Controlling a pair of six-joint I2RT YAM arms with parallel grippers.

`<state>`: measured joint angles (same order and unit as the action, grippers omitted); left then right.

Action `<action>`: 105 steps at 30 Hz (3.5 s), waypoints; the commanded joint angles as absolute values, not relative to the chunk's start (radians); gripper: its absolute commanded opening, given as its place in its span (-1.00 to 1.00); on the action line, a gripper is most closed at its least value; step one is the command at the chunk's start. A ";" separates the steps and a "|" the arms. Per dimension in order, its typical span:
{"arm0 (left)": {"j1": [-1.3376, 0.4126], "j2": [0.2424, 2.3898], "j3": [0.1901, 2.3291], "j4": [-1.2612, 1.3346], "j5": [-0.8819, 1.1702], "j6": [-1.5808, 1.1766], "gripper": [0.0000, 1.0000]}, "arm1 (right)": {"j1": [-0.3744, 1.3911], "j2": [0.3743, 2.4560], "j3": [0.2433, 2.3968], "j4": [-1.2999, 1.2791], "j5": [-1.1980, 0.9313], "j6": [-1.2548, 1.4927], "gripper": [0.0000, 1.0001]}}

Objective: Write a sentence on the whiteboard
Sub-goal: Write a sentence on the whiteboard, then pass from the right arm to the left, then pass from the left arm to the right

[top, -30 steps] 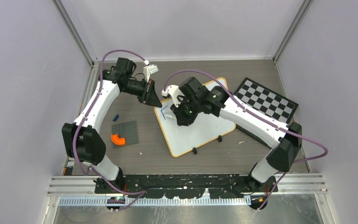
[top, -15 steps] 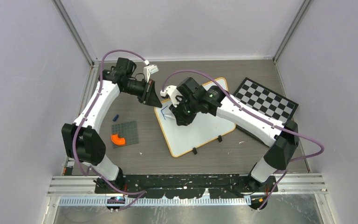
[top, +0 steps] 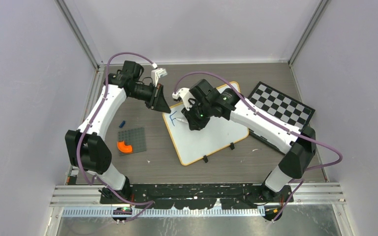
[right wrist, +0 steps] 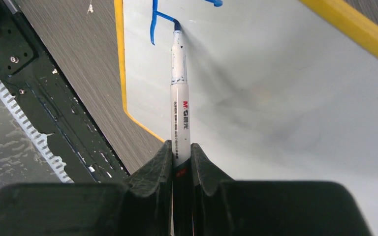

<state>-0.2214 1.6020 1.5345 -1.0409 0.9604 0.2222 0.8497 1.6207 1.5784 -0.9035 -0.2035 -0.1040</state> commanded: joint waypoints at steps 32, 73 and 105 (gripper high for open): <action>-0.425 1.246 1.584 -1.192 0.967 0.506 0.47 | 0.811 1.497 1.713 -1.004 -0.733 -0.017 -0.99; -0.350 1.195 1.293 -0.460 1.134 -0.256 -1.00 | 0.702 1.495 1.675 -0.809 -0.921 0.227 -0.04; -0.380 1.196 1.257 -0.544 1.280 -0.175 -1.00 | 0.705 1.513 1.674 -0.785 -0.974 0.263 -0.12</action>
<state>-0.3660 1.2098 1.2594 -0.5491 1.2331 -0.1967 0.6937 1.5311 1.6691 -0.8413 -0.9306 0.2481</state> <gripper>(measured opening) 0.068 0.427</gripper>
